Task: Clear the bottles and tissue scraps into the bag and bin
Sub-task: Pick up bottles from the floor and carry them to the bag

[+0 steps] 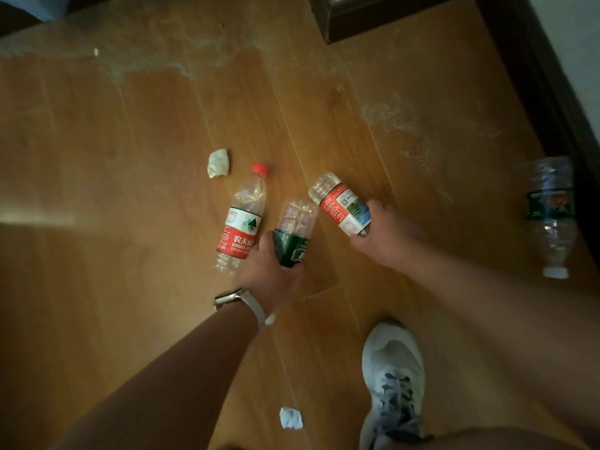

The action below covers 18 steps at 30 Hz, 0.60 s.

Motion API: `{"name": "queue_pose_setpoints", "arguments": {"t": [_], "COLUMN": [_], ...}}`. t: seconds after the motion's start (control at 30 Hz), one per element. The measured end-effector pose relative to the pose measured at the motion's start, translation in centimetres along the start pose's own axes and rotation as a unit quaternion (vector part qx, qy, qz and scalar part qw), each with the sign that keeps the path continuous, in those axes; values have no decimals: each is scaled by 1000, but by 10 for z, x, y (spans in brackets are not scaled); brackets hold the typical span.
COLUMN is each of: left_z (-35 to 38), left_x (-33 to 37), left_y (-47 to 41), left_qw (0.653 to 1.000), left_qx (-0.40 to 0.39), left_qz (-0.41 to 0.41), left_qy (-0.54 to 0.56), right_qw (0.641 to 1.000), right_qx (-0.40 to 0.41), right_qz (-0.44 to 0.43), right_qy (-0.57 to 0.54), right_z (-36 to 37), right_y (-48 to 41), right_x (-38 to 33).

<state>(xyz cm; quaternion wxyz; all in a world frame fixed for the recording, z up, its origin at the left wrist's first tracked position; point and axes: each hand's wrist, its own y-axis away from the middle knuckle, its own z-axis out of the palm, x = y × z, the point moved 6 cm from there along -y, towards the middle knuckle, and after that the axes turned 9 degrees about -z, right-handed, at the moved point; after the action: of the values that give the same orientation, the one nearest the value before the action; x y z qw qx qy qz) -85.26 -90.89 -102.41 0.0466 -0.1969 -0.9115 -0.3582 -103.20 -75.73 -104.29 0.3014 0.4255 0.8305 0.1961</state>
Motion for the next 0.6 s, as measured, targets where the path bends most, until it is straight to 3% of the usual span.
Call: {"name": "queue_pose_setpoints", "arguments": {"t": [0.23, 0.6], "left_z": [-83, -264], "left_x": [-6, 17], "left_y": [76, 233], "left_qw": [997, 987], "left_qx": [8, 8], "left_qz": [-7, -9], "left_qy": [71, 163], "right_qw": [995, 984], "right_qx": [17, 59], "right_qz": [8, 1], "right_qy": [-95, -170], "right_z": [-51, -202], "right_y": [81, 243], "right_x": [-47, -138]}}
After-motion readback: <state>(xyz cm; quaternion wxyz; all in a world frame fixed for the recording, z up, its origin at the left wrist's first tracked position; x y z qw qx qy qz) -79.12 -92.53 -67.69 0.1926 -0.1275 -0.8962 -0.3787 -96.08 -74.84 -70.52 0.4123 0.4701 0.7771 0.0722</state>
